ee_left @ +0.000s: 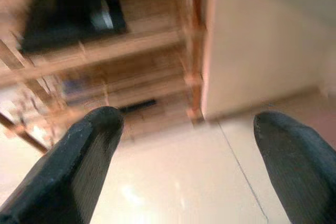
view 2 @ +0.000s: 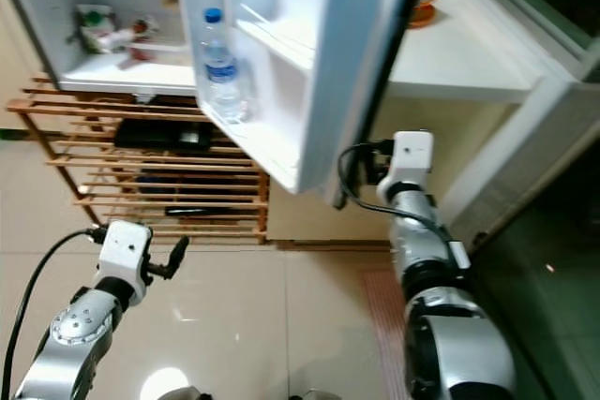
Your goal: Restocking fridge
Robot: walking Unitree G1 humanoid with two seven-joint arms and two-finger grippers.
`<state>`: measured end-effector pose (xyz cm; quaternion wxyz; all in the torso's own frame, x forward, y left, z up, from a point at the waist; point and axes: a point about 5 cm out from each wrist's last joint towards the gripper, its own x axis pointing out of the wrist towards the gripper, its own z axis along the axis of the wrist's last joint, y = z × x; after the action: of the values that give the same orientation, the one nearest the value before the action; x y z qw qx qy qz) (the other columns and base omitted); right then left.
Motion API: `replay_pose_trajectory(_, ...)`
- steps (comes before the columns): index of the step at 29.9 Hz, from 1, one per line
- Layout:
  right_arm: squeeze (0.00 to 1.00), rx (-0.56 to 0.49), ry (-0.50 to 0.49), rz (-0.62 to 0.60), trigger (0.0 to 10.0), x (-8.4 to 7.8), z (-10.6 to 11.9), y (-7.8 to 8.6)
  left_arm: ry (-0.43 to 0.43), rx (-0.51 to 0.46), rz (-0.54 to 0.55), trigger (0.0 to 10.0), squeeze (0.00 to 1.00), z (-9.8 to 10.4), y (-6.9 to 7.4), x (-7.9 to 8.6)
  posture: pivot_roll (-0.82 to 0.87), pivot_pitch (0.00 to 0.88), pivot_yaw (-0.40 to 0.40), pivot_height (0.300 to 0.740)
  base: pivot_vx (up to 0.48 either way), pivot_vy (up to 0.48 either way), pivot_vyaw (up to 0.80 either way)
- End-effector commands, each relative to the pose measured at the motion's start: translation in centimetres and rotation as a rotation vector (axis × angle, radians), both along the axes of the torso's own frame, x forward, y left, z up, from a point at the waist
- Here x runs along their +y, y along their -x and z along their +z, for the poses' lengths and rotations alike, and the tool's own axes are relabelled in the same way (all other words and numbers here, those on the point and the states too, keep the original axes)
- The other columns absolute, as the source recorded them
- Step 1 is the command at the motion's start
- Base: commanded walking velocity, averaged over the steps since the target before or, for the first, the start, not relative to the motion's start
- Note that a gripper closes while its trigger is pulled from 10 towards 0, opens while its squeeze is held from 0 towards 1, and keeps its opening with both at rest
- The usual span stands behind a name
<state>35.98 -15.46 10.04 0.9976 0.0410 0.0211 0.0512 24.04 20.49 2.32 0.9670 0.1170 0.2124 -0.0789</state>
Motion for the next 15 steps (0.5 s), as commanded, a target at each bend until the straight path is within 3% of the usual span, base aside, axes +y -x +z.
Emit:
replay_pose_trajectory(1,0.26,-0.14,-0.026,0.14,10.0,3.4,3.3,-0.7,-0.039,0.128,0.028,10.0,0.0,-1.7,0.6,1.3,0.01,0.06,-0.089,0.74,0.0,0.0,0.0)
replay_pose_trajectory(3,0.25,-0.167,-0.068,0.208,10.0,5.6,3.9,-0.1,-0.074,0.28,0.067,10.0,0.0,-3.8,1.7,3.0,0.01,0.05,-0.084,0.74,0.0,0.0,0.0)
replay_pose_trajectory(4,0.25,-0.167,-0.068,0.208,10.0,5.6,3.9,-0.1,-0.074,0.28,0.067,10.0,0.0,-3.8,1.7,3.0,0.01,0.05,-0.084,0.74,0.0,0.0,0.0)
replay_pose_trajectory(7,0.25,-0.179,-0.113,0.273,10.0,8.0,4.6,0.6,-0.104,0.464,0.135,10.0,0.0,-6.4,4.0,5.1,0.01,0.039,-0.075,0.74,0.0,0.0,0.0)
replay_pose_trajectory(10,0.25,-0.248,-0.258,0.491,10.0,11.2,6.9,2.3,-0.124,0.59,0.146,10.0,0.0,-8.0,6.0,5.6,0.01,0.011,-0.053,0.74,0.0,0.0,0.0)
replay_pose_trajectory(11,0.25,-0.248,-0.258,0.491,10.0,11.2,6.9,2.3,-0.124,0.59,0.146,10.0,0.0,-8.0,6.0,5.6,0.01,0.011,-0.053,0.74,0.0,0.0,0.0)
replay_pose_trajectory(12,0.24,-0.259,-0.373,0.636,10.0,12.4,8.8,3.7,-0.133,0.629,0.134,10.0,0.0,-8.5,6.5,5.4,0.01,0.0,-0.051,0.74,0.0,0.0,0.0)
replay_pose_trajectory(15,0.24,-0.226,-0.434,0.663,10.0,11.8,9.4,4.0,-0.138,0.636,0.124,10.0,0.0,-8.8,6.2,4.8,0.01,0.0,-0.062,0.74,0.0,0.0,0.0)
